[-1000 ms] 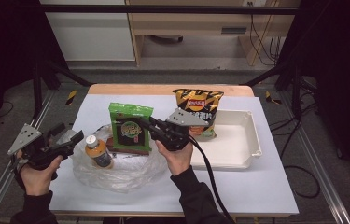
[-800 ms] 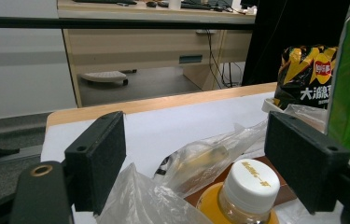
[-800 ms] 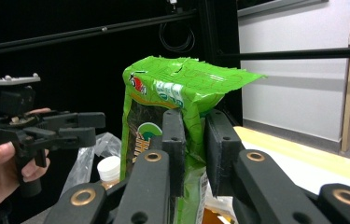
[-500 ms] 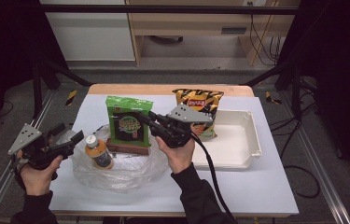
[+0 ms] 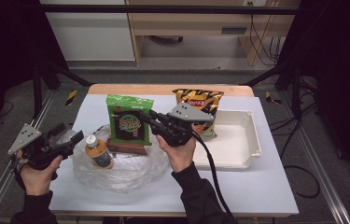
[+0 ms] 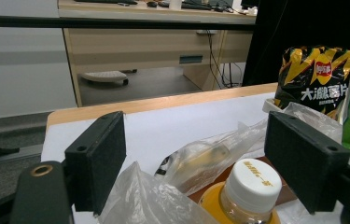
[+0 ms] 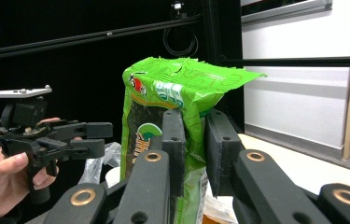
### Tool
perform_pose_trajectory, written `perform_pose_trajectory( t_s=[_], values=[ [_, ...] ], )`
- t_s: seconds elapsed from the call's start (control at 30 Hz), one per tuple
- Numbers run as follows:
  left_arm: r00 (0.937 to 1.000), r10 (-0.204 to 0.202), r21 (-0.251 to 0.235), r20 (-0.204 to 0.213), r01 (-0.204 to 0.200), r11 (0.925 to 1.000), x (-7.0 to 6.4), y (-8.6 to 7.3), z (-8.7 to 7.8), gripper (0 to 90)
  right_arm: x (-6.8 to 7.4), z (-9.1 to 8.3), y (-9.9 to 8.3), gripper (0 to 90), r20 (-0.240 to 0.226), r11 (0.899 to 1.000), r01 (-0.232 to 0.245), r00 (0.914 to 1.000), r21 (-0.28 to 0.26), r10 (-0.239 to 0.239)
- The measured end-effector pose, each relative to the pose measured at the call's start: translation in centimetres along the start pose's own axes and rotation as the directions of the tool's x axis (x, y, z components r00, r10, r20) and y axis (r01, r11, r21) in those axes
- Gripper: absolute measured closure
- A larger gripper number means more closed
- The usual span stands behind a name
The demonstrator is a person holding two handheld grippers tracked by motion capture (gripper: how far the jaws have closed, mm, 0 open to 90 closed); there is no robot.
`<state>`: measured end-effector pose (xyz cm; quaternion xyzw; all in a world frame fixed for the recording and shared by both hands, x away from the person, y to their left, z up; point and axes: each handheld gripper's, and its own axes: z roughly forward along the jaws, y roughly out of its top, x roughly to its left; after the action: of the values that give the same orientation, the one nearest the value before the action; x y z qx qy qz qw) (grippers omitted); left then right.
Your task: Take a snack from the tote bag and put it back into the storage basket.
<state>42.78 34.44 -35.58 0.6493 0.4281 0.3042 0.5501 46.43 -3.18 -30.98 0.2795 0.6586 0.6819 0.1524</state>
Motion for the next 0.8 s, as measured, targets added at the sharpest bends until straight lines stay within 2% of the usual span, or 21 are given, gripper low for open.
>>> perform_pose_trajectory(
  t_s=[0.37,0.8],
  values=[
    [1.0,0.003,0.003,-0.002,-0.003,1.0,-0.1,0.0,0.1,20.1,-2.4,-3.7,0.2,79.5,0.047,1.0,0.007,0.9989,-0.004,-0.007],
    [1.0,0.006,0.012,-0.003,-0.006,0.9999,-0.3,-0.1,0.3,20.1,-6.3,-10.3,0.0,79.5,0.134,1.0,0.02,0.9908,0.001,-0.02]
  ],
)
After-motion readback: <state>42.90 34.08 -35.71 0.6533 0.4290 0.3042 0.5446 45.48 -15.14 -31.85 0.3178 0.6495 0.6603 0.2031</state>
